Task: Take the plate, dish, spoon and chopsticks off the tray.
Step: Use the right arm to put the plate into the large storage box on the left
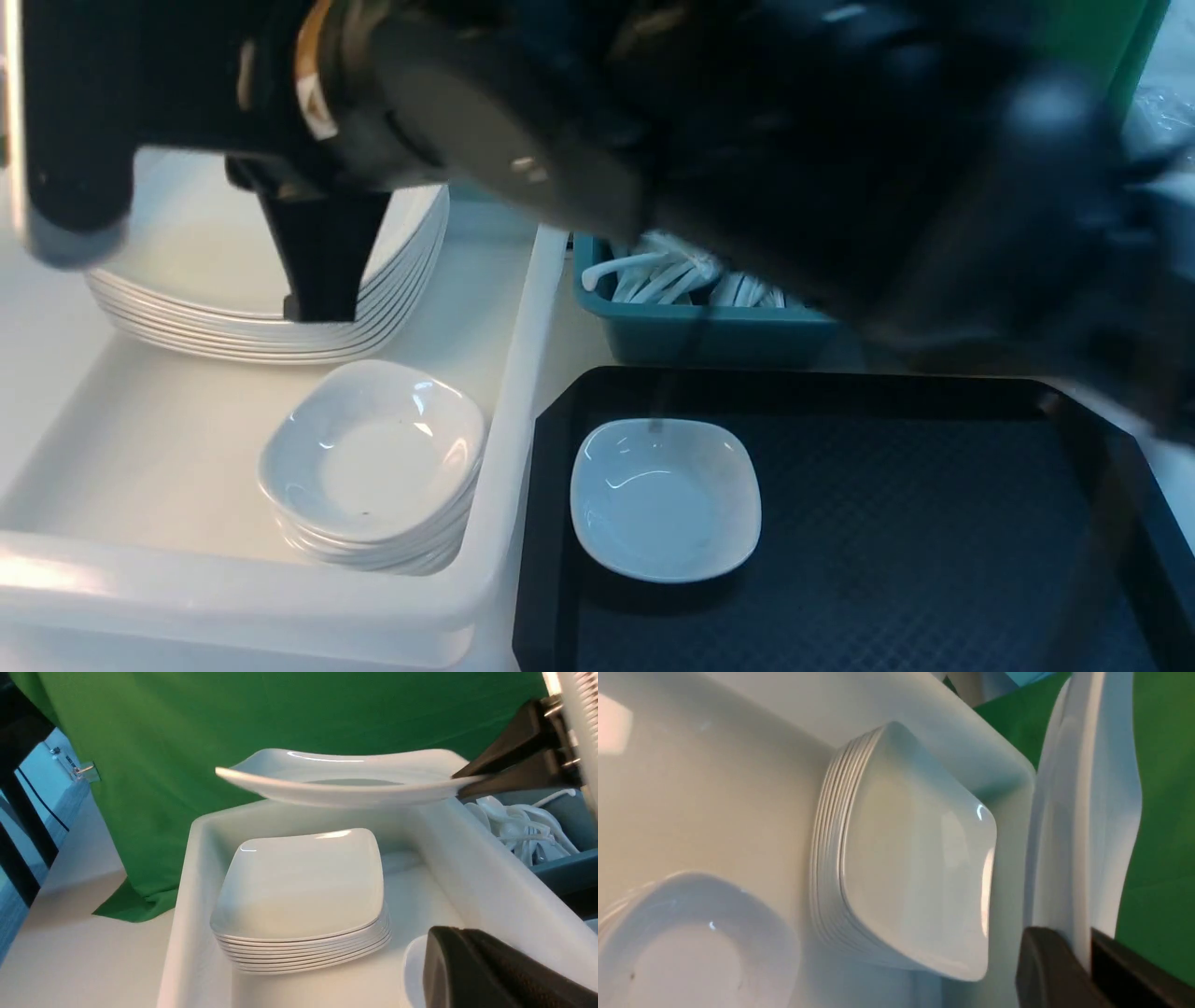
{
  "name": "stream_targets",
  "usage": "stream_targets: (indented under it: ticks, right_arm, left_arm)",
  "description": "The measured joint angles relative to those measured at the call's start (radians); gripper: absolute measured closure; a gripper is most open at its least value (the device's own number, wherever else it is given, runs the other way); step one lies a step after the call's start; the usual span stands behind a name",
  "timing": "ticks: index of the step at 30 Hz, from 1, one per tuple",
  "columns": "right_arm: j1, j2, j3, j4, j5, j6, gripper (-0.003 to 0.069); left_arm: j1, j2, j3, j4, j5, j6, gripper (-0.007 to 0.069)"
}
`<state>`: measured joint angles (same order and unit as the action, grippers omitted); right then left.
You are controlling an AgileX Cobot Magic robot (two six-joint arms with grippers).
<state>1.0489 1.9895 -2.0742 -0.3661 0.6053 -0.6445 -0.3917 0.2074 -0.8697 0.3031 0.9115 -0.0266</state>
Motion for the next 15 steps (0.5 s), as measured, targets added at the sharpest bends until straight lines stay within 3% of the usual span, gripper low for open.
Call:
stream_targets:
  ticks: [9, 15]
  right_arm:
    - [-0.096, 0.299, -0.188, 0.183, -0.061, -0.258, 0.0592]
    - [-0.127, 0.372, -0.196, 0.201, -0.173, -0.291, 0.059]
  left_arm:
    - [0.0, -0.013, 0.0, -0.08, 0.023, -0.008, 0.0619]
    - [0.0, -0.013, 0.0, -0.135, 0.023, -0.001, 0.0619]
